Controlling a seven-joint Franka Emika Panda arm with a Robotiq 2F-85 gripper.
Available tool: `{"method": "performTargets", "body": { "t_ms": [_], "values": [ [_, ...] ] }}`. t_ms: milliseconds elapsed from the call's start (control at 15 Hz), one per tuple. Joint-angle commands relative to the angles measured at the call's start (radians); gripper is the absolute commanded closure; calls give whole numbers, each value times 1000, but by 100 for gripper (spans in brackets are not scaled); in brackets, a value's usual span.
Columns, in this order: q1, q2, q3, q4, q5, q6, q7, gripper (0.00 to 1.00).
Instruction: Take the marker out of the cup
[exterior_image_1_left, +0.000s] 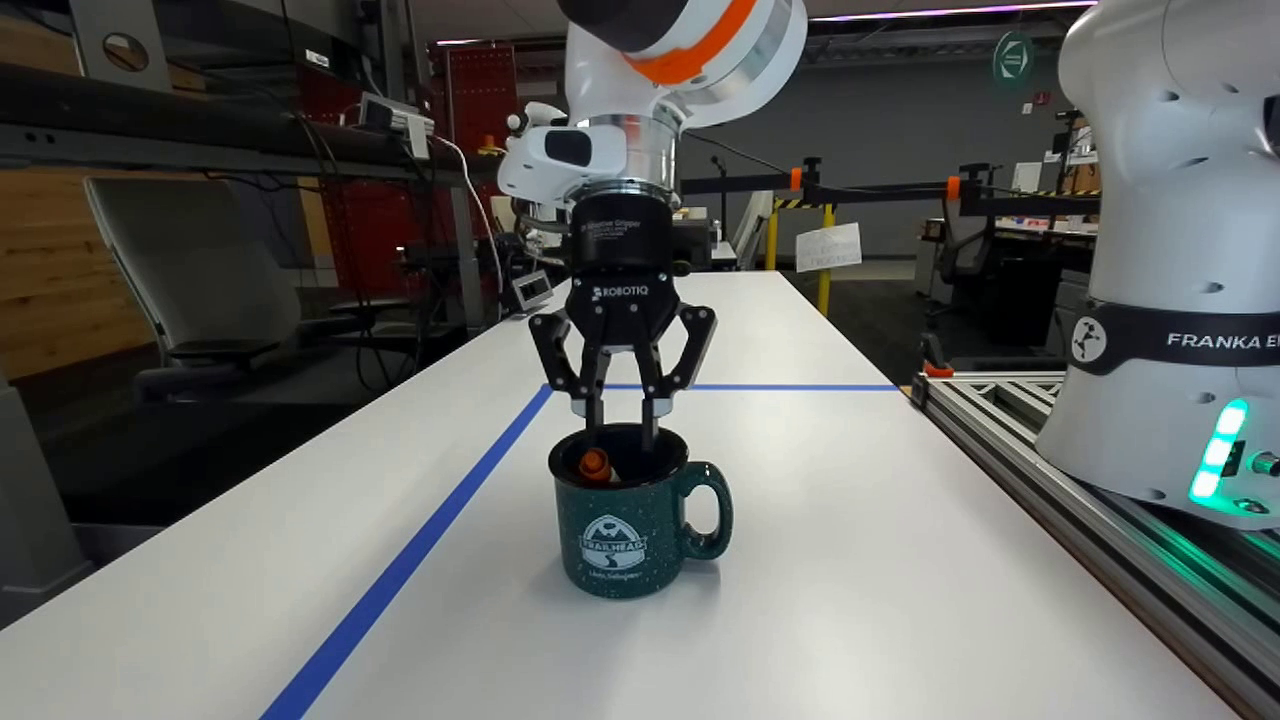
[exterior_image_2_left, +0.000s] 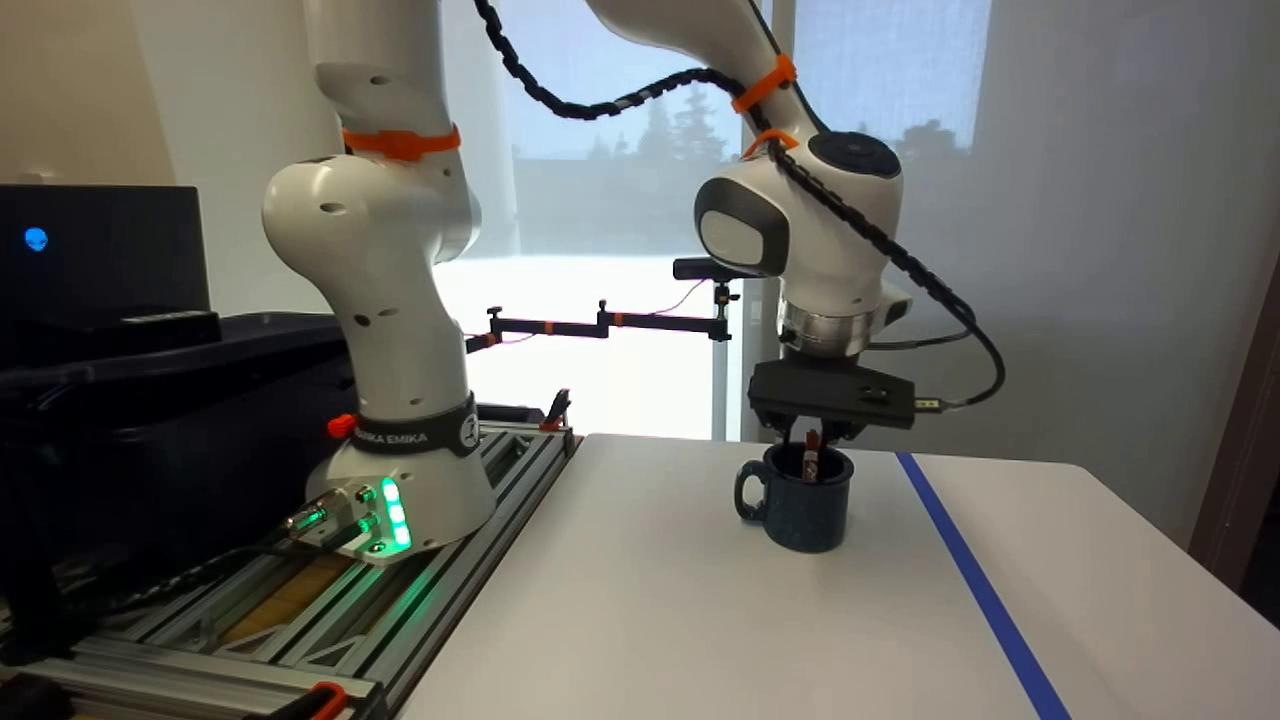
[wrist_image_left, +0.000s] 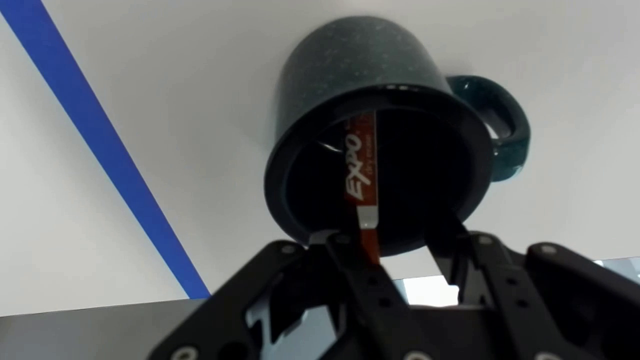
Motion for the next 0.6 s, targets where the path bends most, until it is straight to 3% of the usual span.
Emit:
{"method": "performTargets", "body": {
  "t_ms": [0, 200, 533],
  "values": [
    [-17, 8, 27, -2, 76, 31, -79, 63],
    [-18, 14, 34, 0, 117, 34, -117, 68],
    [-20, 26, 38, -1, 157, 43, -162, 66]
  ]
}}
